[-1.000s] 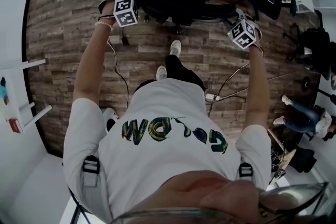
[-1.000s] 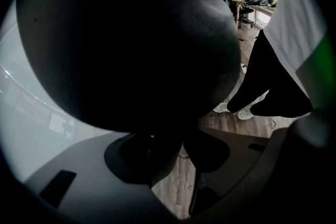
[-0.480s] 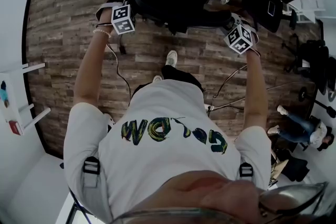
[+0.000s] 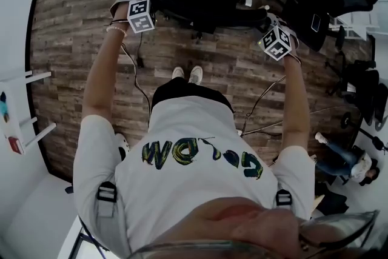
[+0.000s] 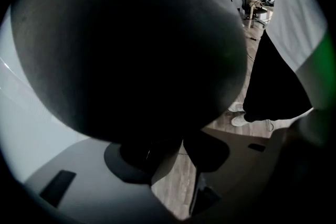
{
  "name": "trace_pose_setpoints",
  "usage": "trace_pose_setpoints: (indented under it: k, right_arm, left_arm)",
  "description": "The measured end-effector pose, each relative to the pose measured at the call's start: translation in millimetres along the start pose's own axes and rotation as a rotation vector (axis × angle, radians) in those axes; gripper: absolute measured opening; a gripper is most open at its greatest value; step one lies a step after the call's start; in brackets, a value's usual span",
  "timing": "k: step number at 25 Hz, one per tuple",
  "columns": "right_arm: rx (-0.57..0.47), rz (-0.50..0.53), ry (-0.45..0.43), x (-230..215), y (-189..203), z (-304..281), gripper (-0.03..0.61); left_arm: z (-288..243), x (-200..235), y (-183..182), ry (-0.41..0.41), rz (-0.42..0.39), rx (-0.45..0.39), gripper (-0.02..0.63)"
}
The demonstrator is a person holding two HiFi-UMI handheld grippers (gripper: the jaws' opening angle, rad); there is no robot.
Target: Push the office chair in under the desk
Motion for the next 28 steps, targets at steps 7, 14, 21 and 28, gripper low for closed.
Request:
trace_pose_setpoints:
  k: [7, 14, 21, 28]
  right_arm:
    - [0.015, -0.013, 0.012, -30.1, -9.1, -27.0, 0.173]
    - [0.042, -0.015, 0.037, -54.9, -15.2, -50.6, 0.175]
    - [0.053, -0.016, 0.031, -83.5, -18.5, -76.3, 0.173]
    - [0.067, -0.017, 0.029, -113.1, -20.5, -101.5, 0.173]
  left_arm:
    - [-8.3, 42.5, 7.8, -0.012, -0.005, -0.008, 0.202]
    - [-17.5, 78.1, 12.9, -0.011, -0.01, 0.0, 0.202]
    - [-28.4, 114.7, 15.9, -0.018, -0.016, -0.001, 0.204]
    - [-39.4, 150.0, 17.9, -0.034, -0.018, 0.004, 0.202]
Point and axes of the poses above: the fingertips, and each gripper's own axes: z backward along the fingers, x to its left, y out of its underside, the point moved 6 cm from there along z, backward along the fingers, and after that the axes turned 13 degrees about y, right-handed, at the moved point
